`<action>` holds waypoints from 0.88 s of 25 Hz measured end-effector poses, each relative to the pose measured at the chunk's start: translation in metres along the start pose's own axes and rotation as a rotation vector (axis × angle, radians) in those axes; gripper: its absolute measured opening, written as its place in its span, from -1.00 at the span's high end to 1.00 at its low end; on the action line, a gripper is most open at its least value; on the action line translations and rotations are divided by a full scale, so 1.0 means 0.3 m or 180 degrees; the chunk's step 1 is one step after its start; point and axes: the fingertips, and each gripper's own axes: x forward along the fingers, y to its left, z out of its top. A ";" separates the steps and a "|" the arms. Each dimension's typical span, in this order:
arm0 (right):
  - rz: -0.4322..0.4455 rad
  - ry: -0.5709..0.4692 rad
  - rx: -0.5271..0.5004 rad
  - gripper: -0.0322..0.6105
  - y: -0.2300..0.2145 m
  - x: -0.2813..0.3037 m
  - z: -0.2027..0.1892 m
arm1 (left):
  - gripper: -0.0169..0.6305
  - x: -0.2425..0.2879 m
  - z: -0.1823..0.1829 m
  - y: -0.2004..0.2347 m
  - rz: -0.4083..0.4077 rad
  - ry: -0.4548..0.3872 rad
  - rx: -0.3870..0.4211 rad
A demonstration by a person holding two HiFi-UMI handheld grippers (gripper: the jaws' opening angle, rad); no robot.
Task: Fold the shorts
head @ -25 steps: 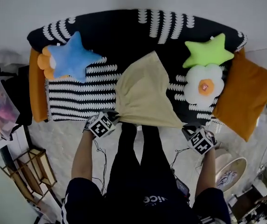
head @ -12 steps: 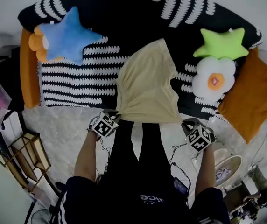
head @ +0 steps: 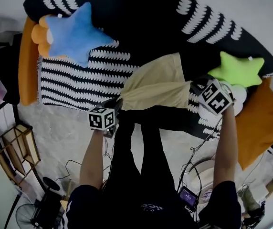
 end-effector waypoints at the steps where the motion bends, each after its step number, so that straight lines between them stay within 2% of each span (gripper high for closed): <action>1: -0.0003 0.0017 0.0003 0.82 -0.062 0.037 0.033 | 0.81 0.021 0.026 0.022 0.0078 -0.0086 -0.0123; 5: -0.0257 -0.0021 0.0076 0.82 -0.267 0.223 0.124 | 0.81 0.123 0.077 0.105 0.0468 -0.0273 -0.0424; 8: -0.0471 0.0078 0.0147 0.82 -0.347 0.410 0.168 | 0.77 0.199 0.048 0.205 0.0843 -0.0080 -0.0527; 10: -0.0639 0.0200 0.0358 0.76 -0.392 0.535 0.167 | 0.57 0.241 0.022 0.274 0.1032 0.0059 -0.0623; 11: -0.0723 0.0246 0.0502 0.75 -0.412 0.582 0.154 | 0.46 0.253 0.013 0.295 0.1054 0.0042 -0.0711; 13: -0.0811 0.0182 0.0863 0.66 -0.445 0.641 0.130 | 0.28 0.256 0.010 0.309 0.0936 -0.0160 -0.0950; 14: -0.0742 0.0042 0.1083 0.43 -0.454 0.657 0.134 | 0.15 0.251 0.013 0.307 0.0819 -0.0278 -0.1076; 16: -0.0379 -0.0380 0.1519 -0.41 -0.461 0.649 0.181 | -0.08 0.228 0.023 0.308 0.0620 -0.0455 -0.1259; 17: -0.0209 -0.0594 0.1666 -0.53 -0.464 0.620 0.212 | -0.14 0.207 0.026 0.313 0.0575 -0.0530 -0.1313; 18: -0.0117 -0.0790 0.1744 -0.53 -0.472 0.580 0.241 | -0.18 0.182 0.025 0.320 0.0557 -0.0600 -0.1356; 20: -0.0130 -0.1087 0.1776 -0.53 -0.493 0.491 0.272 | -0.19 0.140 0.011 0.329 0.0541 -0.0678 -0.1411; 22: -0.0212 -0.1243 0.1774 -0.53 -0.502 0.417 0.258 | -0.19 0.121 -0.014 0.327 0.0563 -0.0634 -0.1396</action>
